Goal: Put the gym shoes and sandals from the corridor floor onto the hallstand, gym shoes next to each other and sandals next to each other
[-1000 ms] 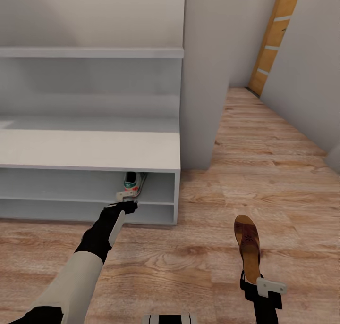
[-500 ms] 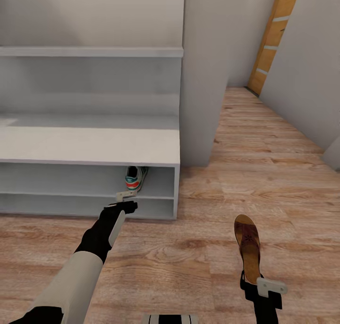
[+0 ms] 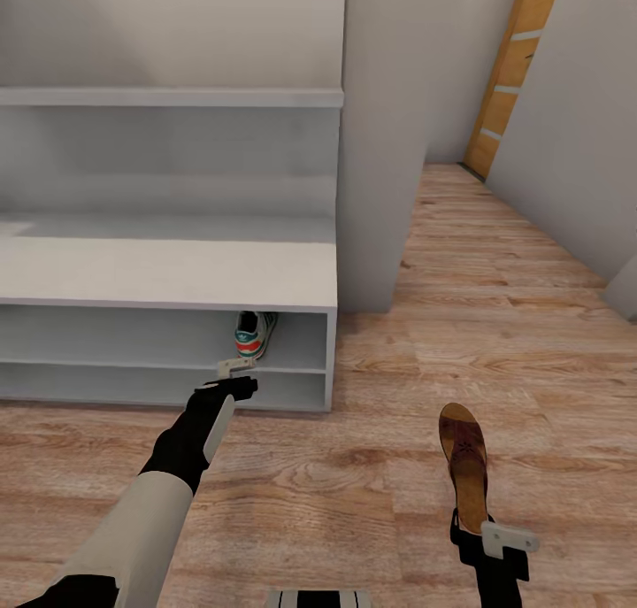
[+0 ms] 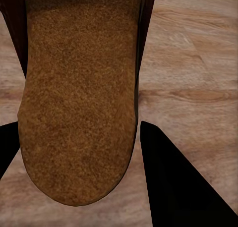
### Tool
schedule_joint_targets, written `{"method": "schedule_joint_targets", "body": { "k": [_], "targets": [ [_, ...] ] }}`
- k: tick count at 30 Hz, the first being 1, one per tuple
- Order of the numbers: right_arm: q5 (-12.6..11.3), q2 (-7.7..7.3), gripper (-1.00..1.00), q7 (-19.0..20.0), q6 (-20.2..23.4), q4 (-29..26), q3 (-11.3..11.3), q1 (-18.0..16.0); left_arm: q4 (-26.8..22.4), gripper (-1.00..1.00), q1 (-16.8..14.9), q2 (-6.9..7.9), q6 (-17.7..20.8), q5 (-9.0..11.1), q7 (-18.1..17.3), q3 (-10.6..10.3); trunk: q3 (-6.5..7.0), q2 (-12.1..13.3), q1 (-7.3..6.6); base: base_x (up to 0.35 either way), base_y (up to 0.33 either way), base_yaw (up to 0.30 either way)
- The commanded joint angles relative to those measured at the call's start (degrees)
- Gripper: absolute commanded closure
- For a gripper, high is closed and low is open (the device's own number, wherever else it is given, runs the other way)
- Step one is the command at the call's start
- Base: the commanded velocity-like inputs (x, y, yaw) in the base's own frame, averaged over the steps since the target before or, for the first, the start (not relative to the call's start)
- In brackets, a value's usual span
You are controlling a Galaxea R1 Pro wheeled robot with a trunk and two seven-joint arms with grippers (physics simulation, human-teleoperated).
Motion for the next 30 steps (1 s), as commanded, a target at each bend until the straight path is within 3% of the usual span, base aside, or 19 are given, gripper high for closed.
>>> {"method": "schedule_joint_targets", "body": {
  "k": [1, 30],
  "targets": [
    [-0.2, -0.07, 1.00, 0.1, -0.1, 0.1, 0.0, 0.0, 0.0, -1.00, 0.0, 0.00, 0.0, 0.0, 0.0, 0.0, 0.00, 0.0, 0.00, -0.002, 0.000, 0.000],
    [-0.1, -0.39, 1.00, 0.1, -0.1, 0.7, 0.0, 0.0, 0.0, -1.00, 0.0, -0.05, -0.1, 0.0, 0.0, -0.2, 0.00, 0.0, 0.00, 0.000, 0.000, 0.000]
  ]
}}
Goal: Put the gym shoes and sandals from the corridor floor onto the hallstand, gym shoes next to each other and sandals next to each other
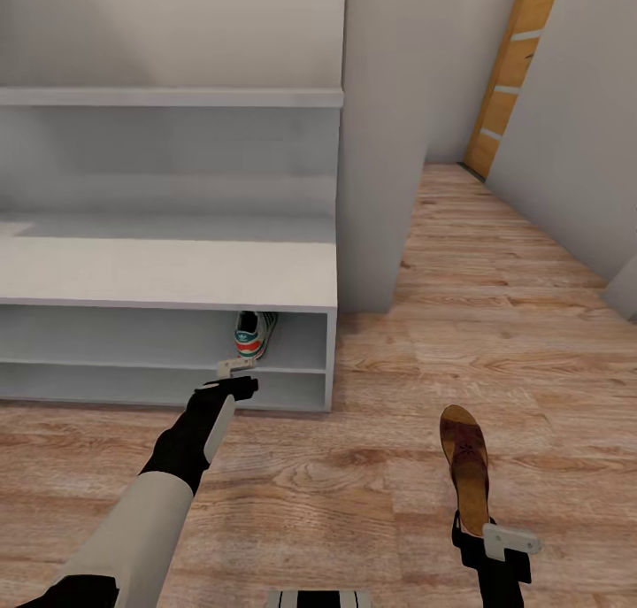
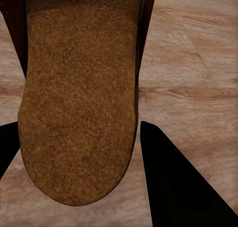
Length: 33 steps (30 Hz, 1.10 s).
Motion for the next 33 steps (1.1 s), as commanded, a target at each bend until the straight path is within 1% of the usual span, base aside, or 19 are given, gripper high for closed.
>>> {"method": "schedule_joint_targets", "body": {
  "k": [1, 33],
  "targets": [
    [-0.2, 0.01, 1.00, 0.0, -0.1, 0.0, 0.0, 0.0, 0.0, -1.00, 0.0, -0.01, 0.0, 0.0, 0.0, 0.0, 0.00, 0.0, 0.00, 0.000, 0.000, 0.000],
    [-0.2, 0.01, 1.00, -0.4, 0.0, 0.1, 0.0, 0.0, -1.1, -1.00, 0.2, -0.04, -0.1, -0.3, 0.0, -0.4, 0.00, 0.0, 0.00, 0.000, 0.000, 0.000]
  ]
}}
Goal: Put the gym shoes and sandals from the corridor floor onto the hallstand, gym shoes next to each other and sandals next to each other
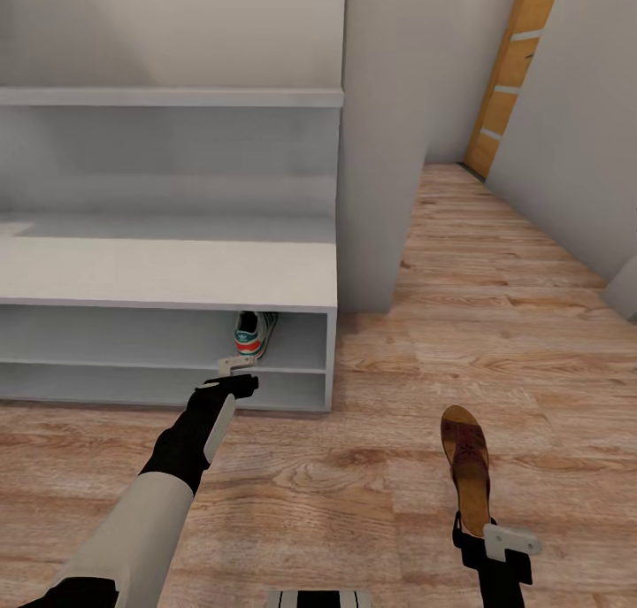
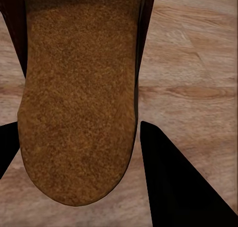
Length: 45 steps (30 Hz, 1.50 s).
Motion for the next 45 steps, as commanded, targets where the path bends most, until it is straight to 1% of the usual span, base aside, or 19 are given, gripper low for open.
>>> {"method": "schedule_joint_targets", "body": {
  "k": [1, 22, 32, 34, 35, 37, 38, 41, 42, 43, 44, 45],
  "targets": [
    [-0.2, -0.01, 1.00, -0.1, -0.1, 0.0, 0.0, 0.0, 0.0, -1.00, 0.0, 0.00, 0.0, 0.0, 0.0, 0.0, 0.00, 0.0, 0.00, 0.000, 0.000, 0.000],
    [-0.3, 0.05, 1.00, -0.6, -0.1, 0.0, -0.1, -0.1, -0.1, -1.00, 0.1, 0.00, -1.7, -0.1, 0.0, -0.1, 0.00, 0.0, 0.00, 0.000, 0.000, 0.000],
    [-0.3, 0.10, 1.00, -0.7, -0.1, -0.1, -0.1, -0.1, -0.2, -1.00, 0.6, 0.08, -4.1, -0.1, -0.2, -0.2, 0.00, 0.0, 0.00, 0.000, 0.000, 0.000],
    [-0.4, 0.10, 1.00, -0.7, -0.1, -0.1, -0.2, -0.1, -0.5, -1.00, 1.1, 0.03, -5.2, -0.1, -0.3, -0.7, 0.00, 0.0, 0.00, 0.000, 0.000, 0.000],
    [-0.4, 0.10, 1.00, -0.7, -0.1, -0.1, -0.2, -0.1, -0.5, -1.00, 1.1, 0.03, -5.2, -0.1, -0.3, -0.7, 0.00, 0.0, 0.00, 0.000, 0.000, 0.000],
    [-0.5, 0.07, 1.00, -0.7, -0.1, -0.1, -0.2, -0.1, -1.0, -1.00, 1.9, 0.02, -6.5, -0.1, -0.9, -1.9, 0.00, 0.0, 0.00, 0.000, 0.000, 0.000],
    [-0.5, 0.07, 1.00, -0.7, -0.1, -0.1, -0.2, -0.1, -1.0, -1.00, 1.9, 0.02, -6.5, -0.1, -0.9, -1.9, 0.00, 0.0, 0.00, 0.000, 0.000, 0.000],
    [-0.7, 0.03, 1.00, -0.6, -0.1, -0.5, -0.1, -0.1, -2.6, -1.00, 4.3, 0.31, -8.4, -0.1, -4.0, -4.0, 0.00, 0.0, 0.00, 0.000, 0.000, 0.000],
    [-0.7, 0.03, 1.00, -0.6, -0.1, -0.5, -0.1, -0.1, -2.6, -1.00, 4.3, 0.31, -8.4, -0.1, -4.0, -4.0, 0.00, 0.0, 0.00, 0.000, 0.000, 0.000],
    [-0.7, 0.04, 1.00, -0.5, -0.1, -0.5, -0.1, -0.1, -3.6, -1.00, 5.4, 0.60, -9.1, -0.1, -5.4, -4.5, 0.00, 0.0, 0.00, 0.000, 0.000, 0.000],
    [-0.7, 0.04, 1.00, -0.5, -0.1, -0.5, -0.1, -0.1, -3.6, -1.00, 5.4, 0.60, -9.1, -0.1, -5.4, -4.5, 0.00, 0.0, 0.00, 0.000, 0.000, 0.000],
    [-0.8, 0.04, 1.00, -0.4, -0.1, -0.6, -0.1, -0.1, -4.9, -1.00, 6.7, 1.05, -9.8, -0.2, -6.8, -4.9, 0.00, 0.0, 0.00, 0.000, 0.000, 0.000]
  ]
}}
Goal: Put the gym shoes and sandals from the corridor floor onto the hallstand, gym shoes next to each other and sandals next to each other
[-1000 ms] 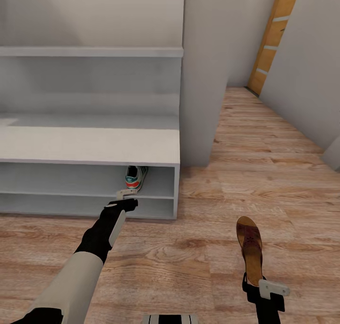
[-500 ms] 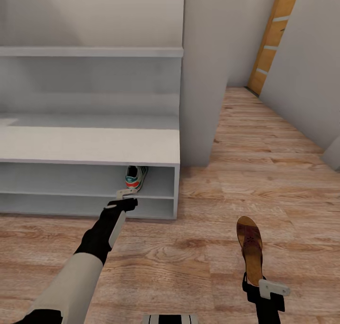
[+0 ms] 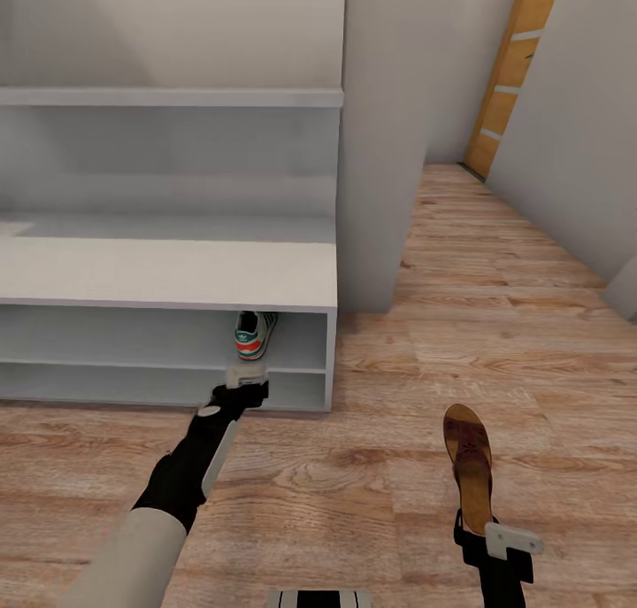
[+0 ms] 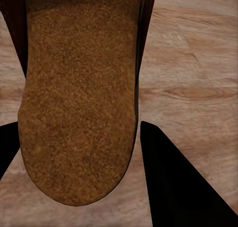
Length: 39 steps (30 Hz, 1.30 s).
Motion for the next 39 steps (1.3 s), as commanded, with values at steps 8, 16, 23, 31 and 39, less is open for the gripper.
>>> {"method": "schedule_joint_targets", "body": {
  "k": [8, 16, 23, 31, 39],
  "targets": [
    [-0.3, 0.01, 1.00, 0.4, -0.1, -0.2, 0.0, 0.0, -11.1, -1.00, 11.1, 5.24, -5.4, 0.3, -6.5, -1.3, 0.00, 0.0, 0.00, 0.000, 0.000, 0.000],
    [-0.4, 0.07, 1.00, 0.5, -0.1, -0.3, 0.0, 0.0, -16.0, -1.00, 18.6, 8.22, -11.9, 0.4, -10.3, -1.3, 0.00, 0.0, 0.00, 0.000, 0.000, 0.000],
    [-0.5, 0.03, 1.00, 0.6, 0.2, -0.4, 0.0, -0.1, -18.2, -1.00, 24.3, 9.35, -17.7, 0.5, -12.2, -1.4, 0.00, 0.0, 0.00, 0.000, 0.000, 0.000],
    [-0.6, -0.02, 1.00, 1.0, 1.4, -0.3, -0.1, -0.5, -18.8, -1.00, 27.3, 9.52, -20.6, 0.5, -12.6, -1.5, 0.00, 0.0, 0.00, 0.000, 0.000, 0.000],
    [-0.6, 0.06, 1.00, 1.3, 6.2, -0.3, -0.1, -1.2, -18.4, -1.00, 28.3, 9.42, -22.0, 0.7, -12.7, -1.5, 0.00, 0.0, 0.00, 0.000, 0.000, 0.000]
  ]
}}
